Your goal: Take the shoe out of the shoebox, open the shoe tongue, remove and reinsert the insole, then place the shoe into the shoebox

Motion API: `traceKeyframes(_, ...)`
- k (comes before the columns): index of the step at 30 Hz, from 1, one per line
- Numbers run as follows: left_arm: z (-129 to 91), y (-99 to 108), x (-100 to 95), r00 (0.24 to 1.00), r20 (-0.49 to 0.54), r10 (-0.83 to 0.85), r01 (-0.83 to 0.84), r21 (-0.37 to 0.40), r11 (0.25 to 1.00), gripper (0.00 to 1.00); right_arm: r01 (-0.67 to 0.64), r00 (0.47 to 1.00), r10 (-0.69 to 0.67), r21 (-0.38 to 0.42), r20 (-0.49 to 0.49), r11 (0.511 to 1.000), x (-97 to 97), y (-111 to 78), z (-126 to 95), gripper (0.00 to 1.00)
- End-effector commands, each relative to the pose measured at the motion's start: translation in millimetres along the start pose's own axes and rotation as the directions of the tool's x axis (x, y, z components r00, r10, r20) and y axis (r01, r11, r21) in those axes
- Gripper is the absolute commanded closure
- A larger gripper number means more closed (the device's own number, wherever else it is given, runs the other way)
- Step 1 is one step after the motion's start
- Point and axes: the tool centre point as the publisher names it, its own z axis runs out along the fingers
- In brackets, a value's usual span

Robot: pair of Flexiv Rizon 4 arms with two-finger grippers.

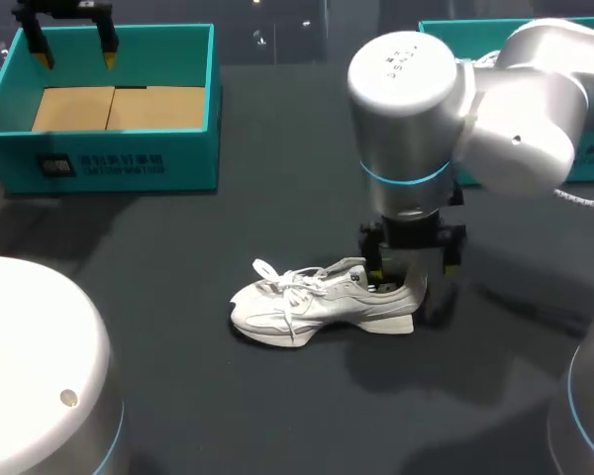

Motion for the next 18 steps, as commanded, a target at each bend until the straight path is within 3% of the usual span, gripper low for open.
traceKeyframes(1, 0, 0, 0.1, 1.0, 0.001, 0.0, 0.0, 0.0, 1.0, 0.0, 0.116, 0.985, -0.116, -0.005, -0.129, 0.993, -20.6, -1.2, -34, 0.0)
traceKeyframes(2, 0, 0, 0.1, 1.0, 0.001, 0.0, 0.0, 0.0, 1.0, 0.0, 0.169, 0.971, -0.173, -0.039, -0.167, 0.985, -20.1, -1.3, -40, 0.0)
traceKeyframes(3, 0, 0, 0.1, 1.0, 0.001, 0.0, 0.0, 0.0, 1.0, 0.0, 0.232, 0.932, -0.241, -0.066, -0.271, 0.971, -21.5, -1.7, -49, 0.0)
traceKeyframes(5, 0, 0, 0.1, 1.0, 0.001, 0.0, 0.0, 0.0, 1.0, 0.0, 0.362, 0.792, -0.417, -0.206, -0.447, 0.909, -26.7, -6.0, -66, 0.0)
traceKeyframes(18, 0, 0, 0.1, 1.0, 0.001, 0.0, 0.0, 0.0, 1.0, 0.0, 0.362, 0.792, -0.417, -0.206, -0.447, 0.909, -26.7, -6.0, -66, 0.0)
